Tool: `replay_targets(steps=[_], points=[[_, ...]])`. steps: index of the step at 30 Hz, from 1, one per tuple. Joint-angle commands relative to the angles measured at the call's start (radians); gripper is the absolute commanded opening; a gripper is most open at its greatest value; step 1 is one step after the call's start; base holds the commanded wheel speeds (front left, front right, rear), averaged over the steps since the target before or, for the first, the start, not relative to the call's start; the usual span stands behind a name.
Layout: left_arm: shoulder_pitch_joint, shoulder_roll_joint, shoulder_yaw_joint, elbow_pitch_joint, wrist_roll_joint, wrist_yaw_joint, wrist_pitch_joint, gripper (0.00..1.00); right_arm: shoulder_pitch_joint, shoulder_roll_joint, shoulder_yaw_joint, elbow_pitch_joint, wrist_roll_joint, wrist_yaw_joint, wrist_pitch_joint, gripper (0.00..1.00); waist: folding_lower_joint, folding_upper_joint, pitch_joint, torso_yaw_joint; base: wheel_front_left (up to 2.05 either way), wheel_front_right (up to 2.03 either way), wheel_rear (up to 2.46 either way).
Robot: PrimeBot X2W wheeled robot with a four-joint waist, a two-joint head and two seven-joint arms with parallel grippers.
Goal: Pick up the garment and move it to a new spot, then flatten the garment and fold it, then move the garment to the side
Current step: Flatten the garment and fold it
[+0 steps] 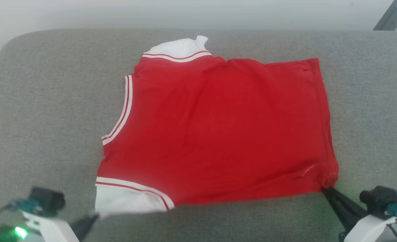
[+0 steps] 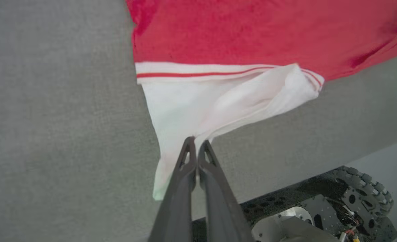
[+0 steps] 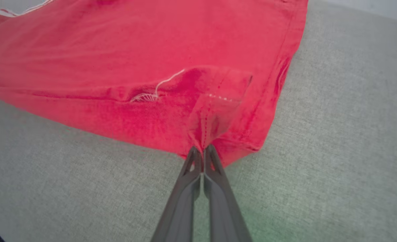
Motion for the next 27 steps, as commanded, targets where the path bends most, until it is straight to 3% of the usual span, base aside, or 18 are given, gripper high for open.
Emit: replay_targets(steps=[1,6,11,17,27], points=[[-0.034,0.023,0.019,-0.013,0.028,0.016,-0.006,0.0,-0.004,0.007,-0.015,-0.025,-0.012,-0.002,0.006,0.0,0.0,0.0,0.001,-0.004,0.0,0.0,0.0],[-0.119,0.059,0.048,-0.027,0.116,0.006,0.015,0.0,-0.055,0.014,-0.041,-0.061,-0.029,-0.002,0.026,0.0,0.0,0.0,0.009,-0.013,0.0,0.0,0.0],[-0.245,0.026,0.076,0.041,0.221,-0.068,0.062,0.0,-0.161,0.022,-0.036,-0.054,-0.061,-0.002,0.055,0.0,0.0,0.0,0.028,-0.023,0.0,0.0,0.0],[-0.392,-0.106,0.086,0.254,0.288,-0.211,0.123,0.0,-0.302,0.029,-0.025,0.027,-0.091,-0.002,0.089,0.0,0.0,0.0,0.066,-0.025,0.0,0.0,0.0],[-0.542,-0.325,0.061,0.66,0.277,-0.435,0.185,0.0,-0.479,0.058,0.001,0.208,-0.102,-0.002,0.148,0.0,0.0,0.0,0.131,-0.028,0.0,0.0,0.0]])
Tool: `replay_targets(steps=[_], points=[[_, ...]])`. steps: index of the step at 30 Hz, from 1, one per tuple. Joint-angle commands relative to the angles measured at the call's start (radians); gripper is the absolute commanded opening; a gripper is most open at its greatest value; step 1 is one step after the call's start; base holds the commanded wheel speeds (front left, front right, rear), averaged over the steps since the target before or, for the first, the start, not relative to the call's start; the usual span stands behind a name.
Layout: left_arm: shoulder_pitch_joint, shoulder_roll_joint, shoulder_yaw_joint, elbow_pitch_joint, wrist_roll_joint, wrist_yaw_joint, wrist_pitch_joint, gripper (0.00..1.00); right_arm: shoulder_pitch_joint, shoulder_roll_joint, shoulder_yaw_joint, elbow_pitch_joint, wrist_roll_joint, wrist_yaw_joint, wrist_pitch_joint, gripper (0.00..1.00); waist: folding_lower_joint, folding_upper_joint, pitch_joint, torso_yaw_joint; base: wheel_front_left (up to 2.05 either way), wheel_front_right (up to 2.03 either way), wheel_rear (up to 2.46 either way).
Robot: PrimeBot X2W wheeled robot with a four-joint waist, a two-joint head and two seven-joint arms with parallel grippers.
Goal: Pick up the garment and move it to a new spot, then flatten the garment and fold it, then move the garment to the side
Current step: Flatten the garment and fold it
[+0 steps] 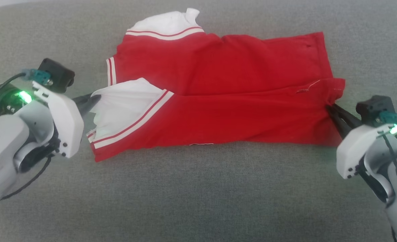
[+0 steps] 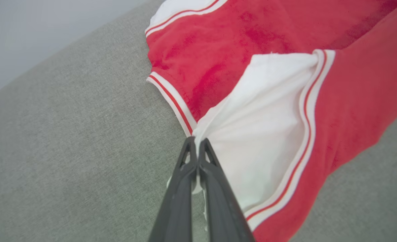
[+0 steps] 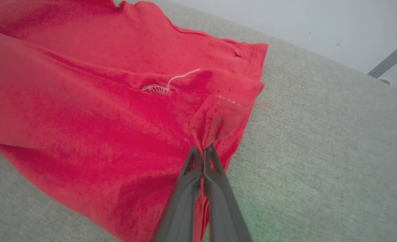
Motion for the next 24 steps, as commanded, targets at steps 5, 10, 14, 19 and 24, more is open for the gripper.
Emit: replay_targets(steps=[5,10,14,19,24], points=[[-0.036,-0.077,-0.019,0.152,-0.038,-0.051,0.035,0.06,-0.052,0.012,0.039,0.06,0.035,-0.002,0.044,0.0,0.0,-0.0001,0.021,0.0,0.0,0.0,0.0],[-0.04,-0.136,-0.032,0.266,-0.107,-0.069,0.098,0.28,-0.085,0.009,0.084,0.1,0.084,-0.002,0.103,0.0,0.0,-0.0001,0.027,-0.003,0.0,0.0,0.0],[-0.036,-0.173,-0.039,0.323,-0.169,-0.07,0.15,0.47,-0.109,0.01,0.105,0.13,0.118,-0.002,0.172,0.0,0.0,-0.0001,0.024,-0.006,0.0,0.0,0.0],[-0.048,-0.188,-0.03,0.347,-0.224,-0.071,0.16,1.0,-0.138,0.003,0.124,0.143,0.147,-0.002,0.23,0.63,0.0,-0.0001,0.011,-0.007,0.0,0.0,0.0],[-0.063,-0.174,-0.028,0.352,-0.236,-0.071,0.14,1.0,-0.156,-0.011,0.124,0.13,0.151,-0.002,0.241,1.0,0.0,-0.0001,-0.014,-0.006,0.0,0.0,0.0]])
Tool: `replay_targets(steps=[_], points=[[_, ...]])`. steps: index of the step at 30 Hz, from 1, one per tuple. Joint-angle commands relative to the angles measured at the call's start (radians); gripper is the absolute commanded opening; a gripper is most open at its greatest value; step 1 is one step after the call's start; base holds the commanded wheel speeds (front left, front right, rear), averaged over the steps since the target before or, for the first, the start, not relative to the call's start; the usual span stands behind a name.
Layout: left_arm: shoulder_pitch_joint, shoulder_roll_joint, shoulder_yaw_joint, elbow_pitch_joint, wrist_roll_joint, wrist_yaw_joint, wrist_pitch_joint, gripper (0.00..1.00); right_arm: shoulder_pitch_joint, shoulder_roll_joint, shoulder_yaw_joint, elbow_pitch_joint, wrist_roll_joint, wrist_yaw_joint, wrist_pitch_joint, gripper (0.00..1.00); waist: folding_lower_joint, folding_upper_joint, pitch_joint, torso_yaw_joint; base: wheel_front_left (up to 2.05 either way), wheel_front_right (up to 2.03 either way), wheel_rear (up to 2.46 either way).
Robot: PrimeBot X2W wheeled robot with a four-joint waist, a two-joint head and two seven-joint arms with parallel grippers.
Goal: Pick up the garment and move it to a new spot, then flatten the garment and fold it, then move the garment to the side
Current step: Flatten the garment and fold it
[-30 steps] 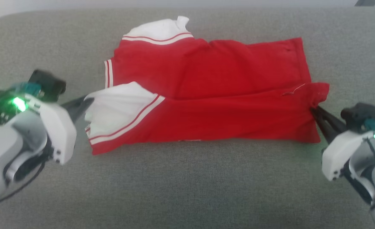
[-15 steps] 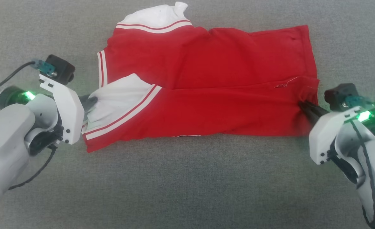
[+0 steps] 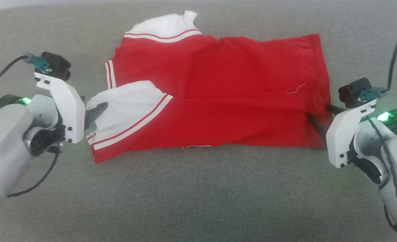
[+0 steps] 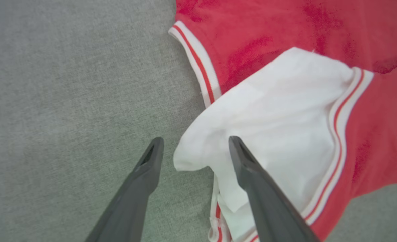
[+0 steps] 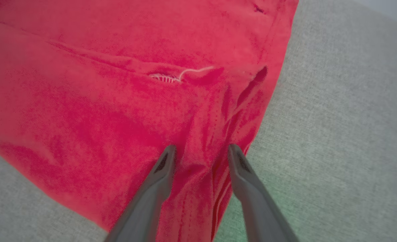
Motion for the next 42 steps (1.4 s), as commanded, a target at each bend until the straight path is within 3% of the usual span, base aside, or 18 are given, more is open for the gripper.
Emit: replay_targets(steps=[1,7,13,27,36,42], points=[[-0.013,0.009,-0.001,0.001,0.0,-0.002,-0.01,1.0,-0.007,-0.005,-0.003,-0.007,0.004,-0.002,-0.007,1.0,0.0,0.0,-0.016,0.001,0.0,0.0,0.0],[0.022,0.033,-0.005,-0.001,-0.01,-0.001,-0.018,1.0,0.032,-0.017,-0.033,-0.06,-0.019,-0.002,-0.069,1.0,0.0,0.0,-0.077,0.008,0.0,0.0,0.0],[0.076,0.066,-0.003,-0.07,-0.029,0.038,-0.029,1.0,0.09,0.017,-0.135,-0.14,-0.107,-0.002,-0.224,1.0,0.0,0.0,-0.126,0.015,0.0,0.0,0.0],[0.245,0.17,-0.01,-0.329,-0.074,0.185,-0.049,1.0,0.254,0.264,-0.405,-0.347,-0.375,-0.002,-0.533,1.0,0.0,0.0,-0.133,-0.026,0.0,0.0,0.0],[0.279,0.147,0.004,-0.251,-0.111,0.224,-0.056,1.0,0.322,0.349,-0.463,-0.403,-0.414,-0.002,-0.54,1.0,0.0,0.0,-0.089,-0.069,0.0,0.0,0.0],[0.289,0.091,0.005,-0.153,-0.146,0.211,-0.04,1.0,0.345,0.369,-0.475,-0.417,-0.414,-0.002,-0.53,1.0,0.0,0.0,-0.06,-0.092,0.0,0.0,0.0]])
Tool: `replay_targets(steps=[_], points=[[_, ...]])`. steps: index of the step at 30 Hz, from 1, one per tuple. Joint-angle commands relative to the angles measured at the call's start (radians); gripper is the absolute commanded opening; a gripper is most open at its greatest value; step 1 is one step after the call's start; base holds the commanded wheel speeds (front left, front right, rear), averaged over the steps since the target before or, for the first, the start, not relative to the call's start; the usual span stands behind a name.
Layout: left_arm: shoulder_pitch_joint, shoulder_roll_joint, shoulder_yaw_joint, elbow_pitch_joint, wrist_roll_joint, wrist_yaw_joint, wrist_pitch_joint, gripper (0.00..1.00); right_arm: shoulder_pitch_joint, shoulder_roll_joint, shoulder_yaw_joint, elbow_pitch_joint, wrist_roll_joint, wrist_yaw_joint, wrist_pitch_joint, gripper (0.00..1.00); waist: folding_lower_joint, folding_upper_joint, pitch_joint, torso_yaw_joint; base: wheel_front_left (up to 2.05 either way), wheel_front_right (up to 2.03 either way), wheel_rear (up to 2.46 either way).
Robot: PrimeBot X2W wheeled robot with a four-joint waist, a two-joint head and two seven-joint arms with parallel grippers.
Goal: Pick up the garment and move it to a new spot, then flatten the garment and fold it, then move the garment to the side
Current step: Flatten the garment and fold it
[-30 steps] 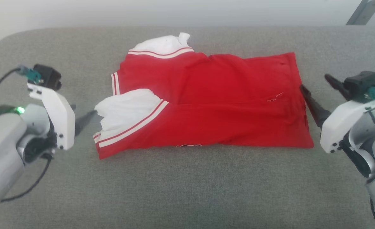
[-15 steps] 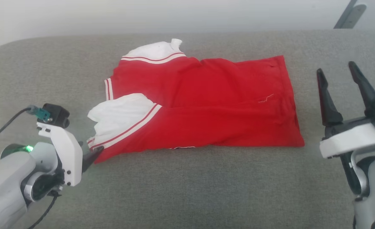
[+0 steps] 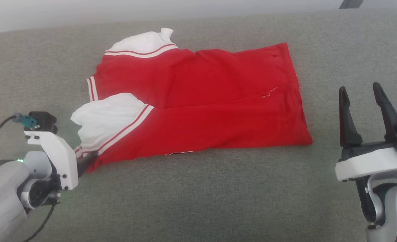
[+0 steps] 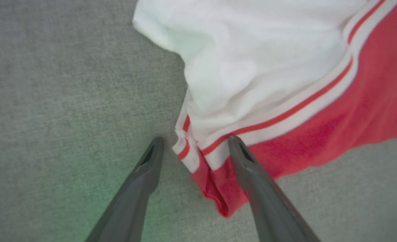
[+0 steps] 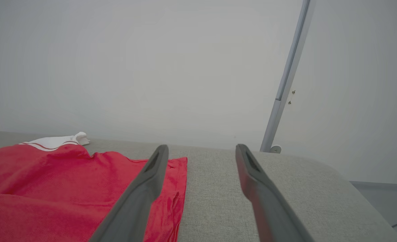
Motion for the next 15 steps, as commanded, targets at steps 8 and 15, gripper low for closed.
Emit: replay_targets(steps=[8,15], points=[[0.039,-0.082,-0.033,0.078,-0.04,-0.041,0.088,0.0,0.029,0.016,-0.003,0.0,0.03,-0.002,0.053,1.0,0.0,-0.0001,0.021,-0.014,0.0,0.0,0.0],[0.012,-0.099,-0.038,0.087,-0.023,-0.068,0.098,0.0,0.019,-0.025,0.043,0.057,0.104,-0.002,0.236,1.0,0.0,-0.0001,0.025,0.002,0.0,0.0,0.0]])
